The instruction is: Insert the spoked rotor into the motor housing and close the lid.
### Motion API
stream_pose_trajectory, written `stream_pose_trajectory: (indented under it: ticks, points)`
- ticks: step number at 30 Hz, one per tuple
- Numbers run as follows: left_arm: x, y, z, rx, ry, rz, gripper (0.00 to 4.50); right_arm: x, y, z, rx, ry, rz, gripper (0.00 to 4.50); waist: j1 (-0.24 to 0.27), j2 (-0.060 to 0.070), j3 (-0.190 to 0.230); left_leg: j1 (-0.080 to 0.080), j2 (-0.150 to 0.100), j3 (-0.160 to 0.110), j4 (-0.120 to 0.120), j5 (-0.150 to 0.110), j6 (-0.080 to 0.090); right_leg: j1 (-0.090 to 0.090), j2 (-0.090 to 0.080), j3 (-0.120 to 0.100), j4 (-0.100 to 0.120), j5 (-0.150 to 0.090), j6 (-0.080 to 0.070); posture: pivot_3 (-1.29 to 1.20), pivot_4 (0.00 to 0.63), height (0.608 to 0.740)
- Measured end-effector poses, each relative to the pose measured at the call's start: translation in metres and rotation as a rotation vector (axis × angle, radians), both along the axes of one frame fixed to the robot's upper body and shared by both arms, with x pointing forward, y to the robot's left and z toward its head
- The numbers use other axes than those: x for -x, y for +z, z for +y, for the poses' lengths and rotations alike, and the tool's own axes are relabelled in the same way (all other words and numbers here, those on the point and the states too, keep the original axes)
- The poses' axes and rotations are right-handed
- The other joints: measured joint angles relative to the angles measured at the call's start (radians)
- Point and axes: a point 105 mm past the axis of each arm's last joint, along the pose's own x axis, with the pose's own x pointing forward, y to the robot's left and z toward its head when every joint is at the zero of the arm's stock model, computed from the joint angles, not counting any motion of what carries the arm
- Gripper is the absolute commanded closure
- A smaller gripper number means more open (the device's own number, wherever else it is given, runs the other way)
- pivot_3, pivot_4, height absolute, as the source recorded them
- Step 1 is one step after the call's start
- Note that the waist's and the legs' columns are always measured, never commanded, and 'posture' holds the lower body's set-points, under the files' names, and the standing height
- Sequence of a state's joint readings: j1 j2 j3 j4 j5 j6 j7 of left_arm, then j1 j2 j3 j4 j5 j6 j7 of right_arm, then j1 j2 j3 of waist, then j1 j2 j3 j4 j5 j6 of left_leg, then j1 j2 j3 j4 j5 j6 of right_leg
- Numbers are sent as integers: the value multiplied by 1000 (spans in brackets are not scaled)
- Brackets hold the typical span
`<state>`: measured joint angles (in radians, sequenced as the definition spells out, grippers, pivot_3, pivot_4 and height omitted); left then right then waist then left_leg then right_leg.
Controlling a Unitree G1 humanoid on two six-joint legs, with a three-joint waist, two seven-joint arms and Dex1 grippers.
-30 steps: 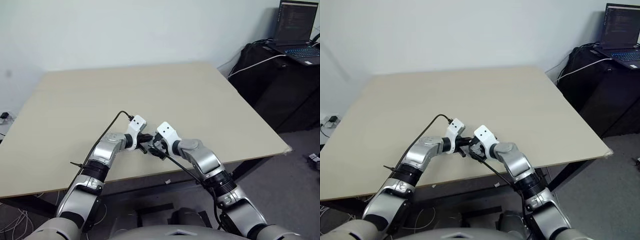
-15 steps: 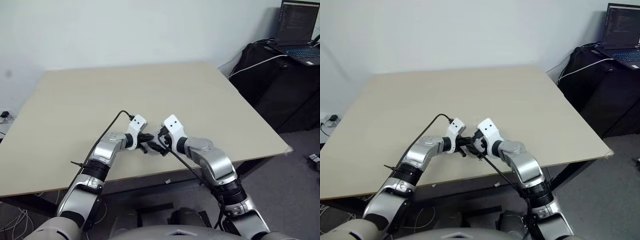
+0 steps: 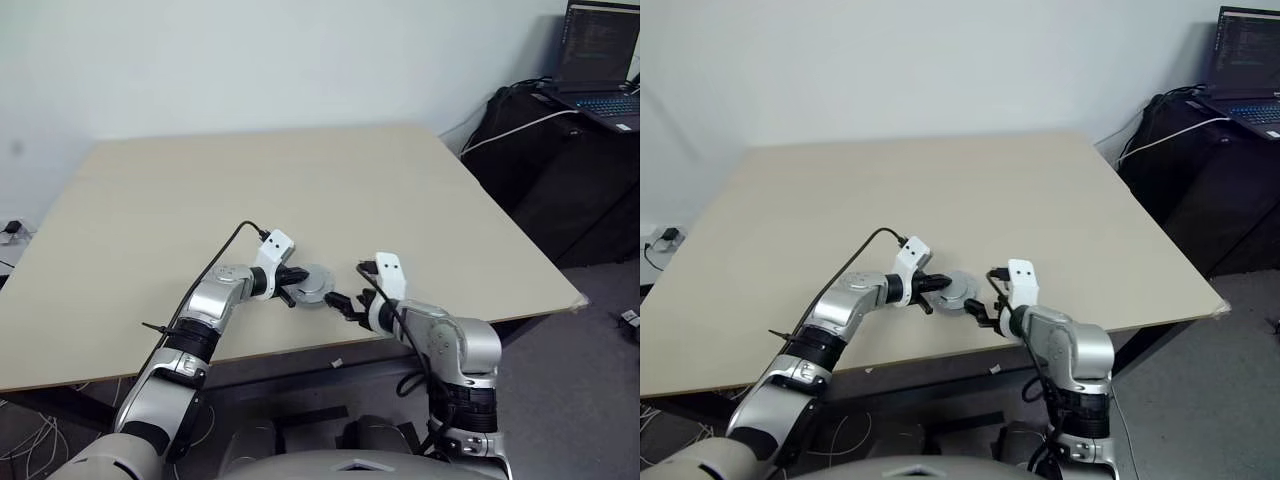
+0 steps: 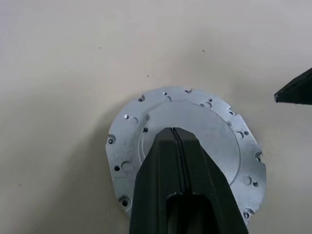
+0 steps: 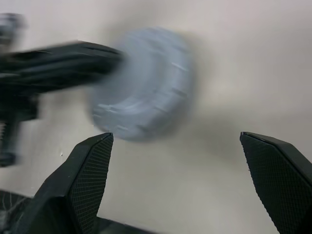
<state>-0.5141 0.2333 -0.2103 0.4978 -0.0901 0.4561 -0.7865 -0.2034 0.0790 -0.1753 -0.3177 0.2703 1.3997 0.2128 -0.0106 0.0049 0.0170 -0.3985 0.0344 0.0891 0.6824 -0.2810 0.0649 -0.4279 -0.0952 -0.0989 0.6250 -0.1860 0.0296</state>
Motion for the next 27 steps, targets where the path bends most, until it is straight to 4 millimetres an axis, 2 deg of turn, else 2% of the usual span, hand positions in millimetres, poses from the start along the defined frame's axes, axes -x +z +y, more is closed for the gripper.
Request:
stream_pose_trajectory:
  ticks: [3, 6, 12, 17, 21, 27]
  points:
    - [0, 0, 1, -1, 2, -3, 4500, -7, 4, -13, -62, -91, 38, 7, 0, 2, 1, 0, 0, 0, 0, 0, 0, 0, 0, 0, 1, 0, 0, 0, 0, 740]
    - [-1, 1, -1, -1, -1, -5, 4500, -16, 22, -3, -161, -98, 17, 7, -2, 4, 1, 0, 1, -1, -1, 1, 1, 0, 3, 0, 1, 0, 0, 0, 0, 740]
    - [0, 1, -3, 6, -7, -6, 4500, -8, 12, -7, -214, -120, 93, 7, -3, 4, 2, -2, -1, -1, -1, 1, 2, 1, 2, 2, 1, 0, 0, 0, 0, 740]
    - [-1, 1, -2, 4, -4, -6, 4500, -8, 8, -3, -233, -112, 120, 7, -6, 4, 2, -2, -1, -2, 0, 1, 2, 0, 2, 1, 1, 0, 0, 0, 0, 740]
    - [-1, 1, -2, 3, -2, -6, 4500, -15, 11, 2, -253, -114, 82, 7, -8, 5, 2, -2, -1, -2, 0, 1, 2, 0, 2, 1, 1, 0, 0, 0, 0, 740]
    - [-1, 1, -2, 4, -1, -6, 4500, -36, 22, 9, -299, -143, -54, 7, -10, 4, 2, -2, -1, -2, 0, 1, 2, 0, 2, 1, 0, -1, 1, 0, 0, 740]
